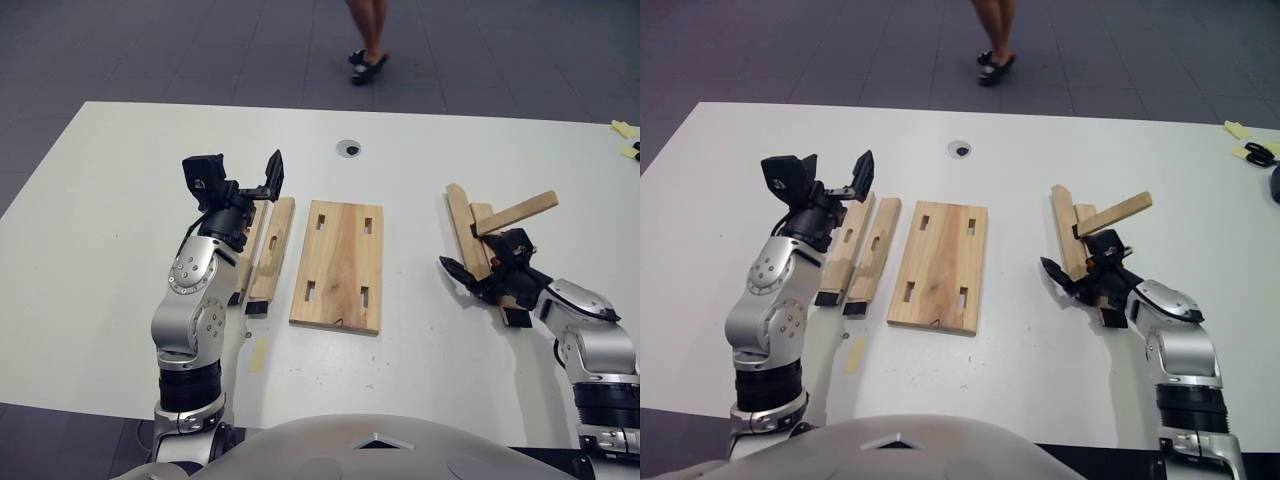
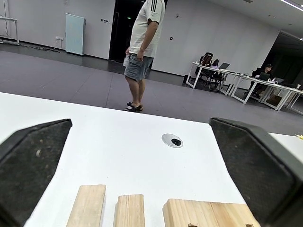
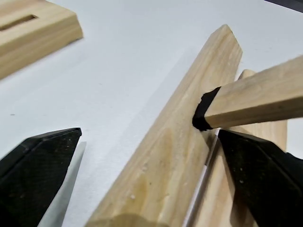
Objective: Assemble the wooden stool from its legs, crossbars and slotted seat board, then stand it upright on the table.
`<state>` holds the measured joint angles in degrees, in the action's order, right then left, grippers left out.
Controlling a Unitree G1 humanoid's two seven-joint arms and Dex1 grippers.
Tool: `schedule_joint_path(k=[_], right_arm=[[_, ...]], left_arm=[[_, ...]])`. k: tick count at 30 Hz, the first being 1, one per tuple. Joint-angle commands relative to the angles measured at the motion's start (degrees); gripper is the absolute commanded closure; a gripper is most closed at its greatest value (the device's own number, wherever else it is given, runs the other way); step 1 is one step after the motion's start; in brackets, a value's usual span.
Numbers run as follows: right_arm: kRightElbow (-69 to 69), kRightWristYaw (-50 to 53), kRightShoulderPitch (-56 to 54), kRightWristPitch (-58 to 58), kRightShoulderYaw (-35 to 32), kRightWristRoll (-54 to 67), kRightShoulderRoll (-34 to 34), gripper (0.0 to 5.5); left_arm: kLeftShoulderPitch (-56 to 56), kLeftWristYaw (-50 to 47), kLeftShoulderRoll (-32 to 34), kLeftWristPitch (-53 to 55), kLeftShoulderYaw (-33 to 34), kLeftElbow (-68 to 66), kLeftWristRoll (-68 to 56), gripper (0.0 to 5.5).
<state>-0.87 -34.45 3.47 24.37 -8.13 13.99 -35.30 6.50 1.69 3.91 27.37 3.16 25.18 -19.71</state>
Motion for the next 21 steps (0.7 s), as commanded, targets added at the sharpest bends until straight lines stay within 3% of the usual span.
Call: schedule_joint_path(k=[1, 9, 17, 21], right_arm=[[2.0, -1.1, 3.3, 2.7, 4.0, -3.3, -1.5, 0.11], [4.0, -1.9, 1.0, 1.9, 5.4, -4.4, -2.0, 1.00], [7.4, 1.6, 0.6, 2.7, 7.6, -8.3, -2.5, 1.32], [6.4, 3.3, 1.9, 3.9, 9.0, -9.2, -2.1, 1.93]], left_arm=[[0.1, 0.1, 0.0, -0.4, -0.2, -0.7, 0.9, 0.10], [-0.2, 0.0, -0.2, -0.5, -0.4, -0.8, 1.7, 0.10], [-0.2, -0.5, -1.2, -0.8, 0.5, -1.1, 2.0, 0.10], [-0.4, -0.6, -1.2, -0.8, 0.6, -1.0, 2.2, 0.10]])
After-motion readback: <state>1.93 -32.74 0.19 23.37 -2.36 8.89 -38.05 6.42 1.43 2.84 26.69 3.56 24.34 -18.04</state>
